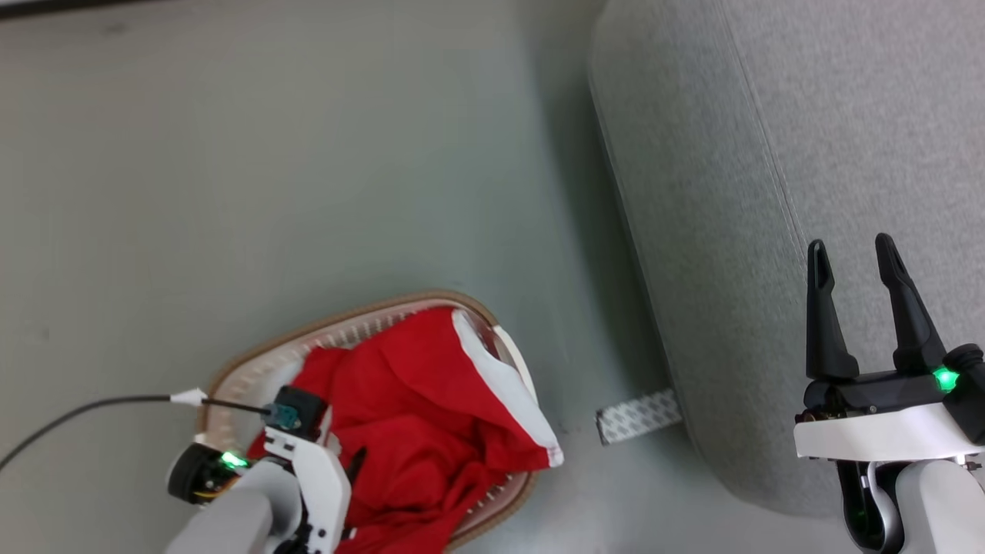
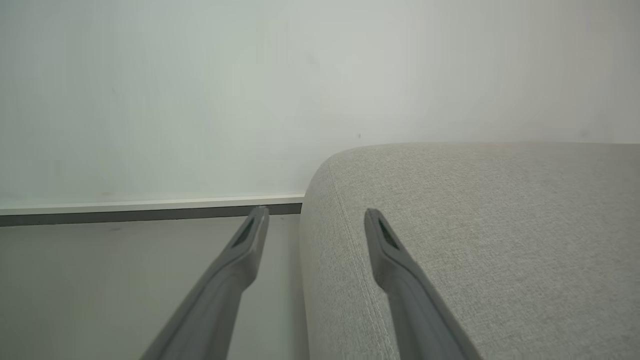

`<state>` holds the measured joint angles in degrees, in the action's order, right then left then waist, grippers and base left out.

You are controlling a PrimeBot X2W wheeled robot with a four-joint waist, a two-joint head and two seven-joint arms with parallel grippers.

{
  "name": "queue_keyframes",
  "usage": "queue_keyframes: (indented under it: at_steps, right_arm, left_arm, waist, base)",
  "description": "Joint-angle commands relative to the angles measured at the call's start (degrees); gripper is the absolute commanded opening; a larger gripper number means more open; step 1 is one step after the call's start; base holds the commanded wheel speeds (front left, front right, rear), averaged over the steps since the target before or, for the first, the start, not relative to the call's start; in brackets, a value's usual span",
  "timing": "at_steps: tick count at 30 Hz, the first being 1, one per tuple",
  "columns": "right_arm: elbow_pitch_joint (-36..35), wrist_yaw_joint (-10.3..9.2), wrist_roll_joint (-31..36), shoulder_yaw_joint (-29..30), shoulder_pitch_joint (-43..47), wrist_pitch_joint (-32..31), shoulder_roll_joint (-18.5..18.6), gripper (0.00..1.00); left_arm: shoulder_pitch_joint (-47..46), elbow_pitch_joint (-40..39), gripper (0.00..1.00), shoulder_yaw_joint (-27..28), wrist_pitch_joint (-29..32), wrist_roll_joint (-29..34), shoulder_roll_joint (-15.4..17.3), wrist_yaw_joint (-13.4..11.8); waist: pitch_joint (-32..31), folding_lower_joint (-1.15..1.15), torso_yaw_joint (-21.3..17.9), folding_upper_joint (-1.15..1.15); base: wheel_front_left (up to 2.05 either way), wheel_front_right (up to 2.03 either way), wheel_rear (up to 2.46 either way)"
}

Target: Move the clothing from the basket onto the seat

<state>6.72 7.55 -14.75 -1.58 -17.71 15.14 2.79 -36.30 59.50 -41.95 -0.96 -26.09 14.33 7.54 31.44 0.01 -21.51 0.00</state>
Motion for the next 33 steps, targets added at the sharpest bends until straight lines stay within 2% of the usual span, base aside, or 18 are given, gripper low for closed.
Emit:
queue_keyframes:
  at_steps: [1, 7, 18, 19, 20, 21, 22, 23, 24, 33]
  right_arm:
    - [-0.3, -0.12, -0.9, -0.1, -0.8, 0.0, 0.2, 1.0]
    - [-1.2, -0.12, -2.4, -0.1, -1.5, 0.0, 0.2, 1.0]
    - [-1.8, -0.12, -5.4, -2.5, -3.1, 0.0, 0.2, 1.0]
    - [-1.8, -0.12, -5.5, -2.6, -3.1, 0.0, 0.2, 1.0]
    - [-1.8, -0.12, -5.7, -2.8, -3.2, 0.0, 0.2, 1.0]
    - [-1.8, -0.12, -5.9, -2.9, -3.2, 0.0, 0.2, 1.0]
    - [-1.7, -0.12, -5.9, -3.0, -3.2, 0.0, 0.2, 1.0]
    - [-1.7, -0.12, -5.9, -3.0, -3.3, 0.0, 0.2, 1.0]
    - [-1.6, -0.12, -6.0, -3.1, -3.2, 0.0, 0.2, 1.0]
    - [-1.0, -0.12, -4.7, -2.5, -3.4, 0.0, 0.2, 1.0]
  left_arm:
    - [-1.1, 0.5, 1.0, -0.8, 0.6, -0.9, 0.8, -0.1]
    - [-3.5, 1.3, 1.0, -6.2, 3.8, -5.5, 2.3, -0.1]
    - [-7.6, 2.2, 1.0, -14.2, 7.5, -10.1, 3.5, -0.1]
    - [-7.9, 2.4, 0.95, -14.8, 7.5, -10.6, 3.5, -0.1]
    - [-8.1, 2.6, 0.65, -15.2, 7.5, -10.8, 3.5, -0.1]
    - [-8.4, 2.7, 0.42, -15.6, 7.3, -11.3, 3.5, -0.1]
    - [-8.5, 2.9, 0.28, -16.0, 7.1, -11.7, 3.5, -0.1]
    - [-8.6, 3.1, 0.05, -16.5, 7.0, -12.2, 3.5, -0.1]
    - [-8.7, 3.2, 0.0, -16.9, 7.0, -12.7, 3.5, -0.1]
    - [-9.3, 3.0, 0.0, -20.4, 4.7, -16.3, 2.9, -0.1]
  waist:
    - [2.4, -0.01, -1.8, 0.0]
    - [6.4, -0.01, -3.6, 0.0]
    - [11.6, -0.01, -5.9, 0.0]
    - [11.8, -0.01, -6.0, 0.0]
    - [12.0, -0.01, -6.1, 0.0]
    - [12.2, -0.01, -6.2, 0.0]
    - [12.2, -0.01, -6.3, 0.0]
    - [12.3, -0.01, -6.4, 0.0]
    - [12.2, -0.01, -6.4, 0.0]
    - [10.1, -0.01, -5.4, 0.0]
  base:
    - [0.0, 0.0, 0.0]
    - [0.0, 0.0, 0.0]
    - [0.0, 0.0, 0.0]
    - [0.0, 0.0, 0.0]
    - [0.0, 0.0, 0.0]
    - [0.0, 0.0, 0.0]
    - [0.0, 0.0, 0.0]
    - [0.0, 0.0, 0.0]
    - [0.0, 0.0, 0.0]
    - [0.0, 0.0, 0.0]
